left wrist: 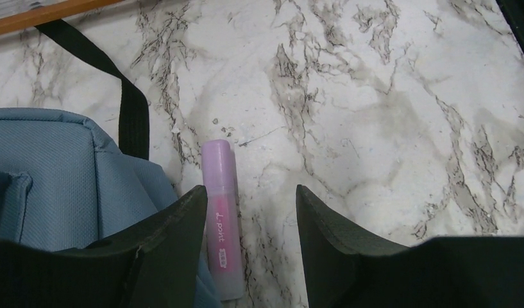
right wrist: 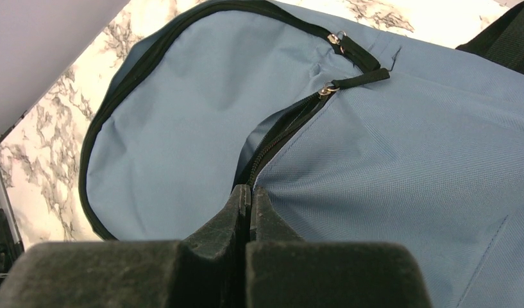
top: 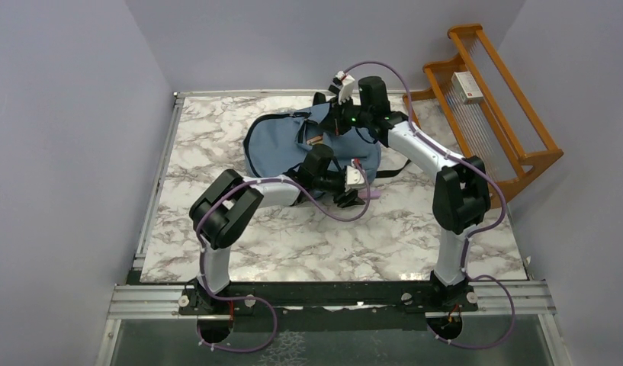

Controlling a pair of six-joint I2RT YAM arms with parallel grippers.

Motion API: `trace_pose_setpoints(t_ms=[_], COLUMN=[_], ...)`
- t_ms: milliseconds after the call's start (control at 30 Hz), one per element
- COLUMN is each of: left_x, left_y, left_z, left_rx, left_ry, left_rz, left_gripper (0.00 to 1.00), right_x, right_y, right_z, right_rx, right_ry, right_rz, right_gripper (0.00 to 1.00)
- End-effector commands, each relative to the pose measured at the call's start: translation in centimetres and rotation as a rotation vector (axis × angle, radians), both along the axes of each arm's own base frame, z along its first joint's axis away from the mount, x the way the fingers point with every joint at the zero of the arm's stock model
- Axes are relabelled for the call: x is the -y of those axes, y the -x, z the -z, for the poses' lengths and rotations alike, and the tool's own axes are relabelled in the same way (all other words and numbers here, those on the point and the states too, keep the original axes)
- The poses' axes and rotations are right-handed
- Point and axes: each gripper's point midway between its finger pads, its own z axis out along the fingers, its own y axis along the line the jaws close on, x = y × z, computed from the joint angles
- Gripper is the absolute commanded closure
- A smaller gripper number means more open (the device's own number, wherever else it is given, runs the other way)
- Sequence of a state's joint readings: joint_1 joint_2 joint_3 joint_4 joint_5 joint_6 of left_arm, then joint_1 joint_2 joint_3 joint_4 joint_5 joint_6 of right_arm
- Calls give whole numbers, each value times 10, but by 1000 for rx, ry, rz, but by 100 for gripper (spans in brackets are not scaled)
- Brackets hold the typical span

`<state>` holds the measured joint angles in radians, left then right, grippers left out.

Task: Pack the student bag
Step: Pick up the stationery from the center of the board.

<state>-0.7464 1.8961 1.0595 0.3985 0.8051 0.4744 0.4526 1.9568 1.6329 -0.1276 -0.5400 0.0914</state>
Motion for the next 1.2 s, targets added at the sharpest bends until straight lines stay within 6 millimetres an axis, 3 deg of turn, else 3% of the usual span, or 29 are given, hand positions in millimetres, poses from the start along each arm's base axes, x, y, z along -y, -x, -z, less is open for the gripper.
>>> trace_pose_setpoints(t_ms=[0,400,933,1167], left_x=[12,14,10,9], left_y=[-3,-26,-49,-41], left_z=[2,40,71,81], left_rx=[16,-52,-80,-82], left_ry=[21,-113,-256,-323], left_rz=[73,-14,-141,-135], left_gripper=[46,46,46,46], right_x=[1,1,1,2], right_y=[11,13,15,16], right_z=[-19,-15,-12,-11], right_rx=[42,29,22,20], right_ry=[-5,-17,-17,-17], right_rz=[-21,-20,-20,-20], right_gripper=[100,99,99,100])
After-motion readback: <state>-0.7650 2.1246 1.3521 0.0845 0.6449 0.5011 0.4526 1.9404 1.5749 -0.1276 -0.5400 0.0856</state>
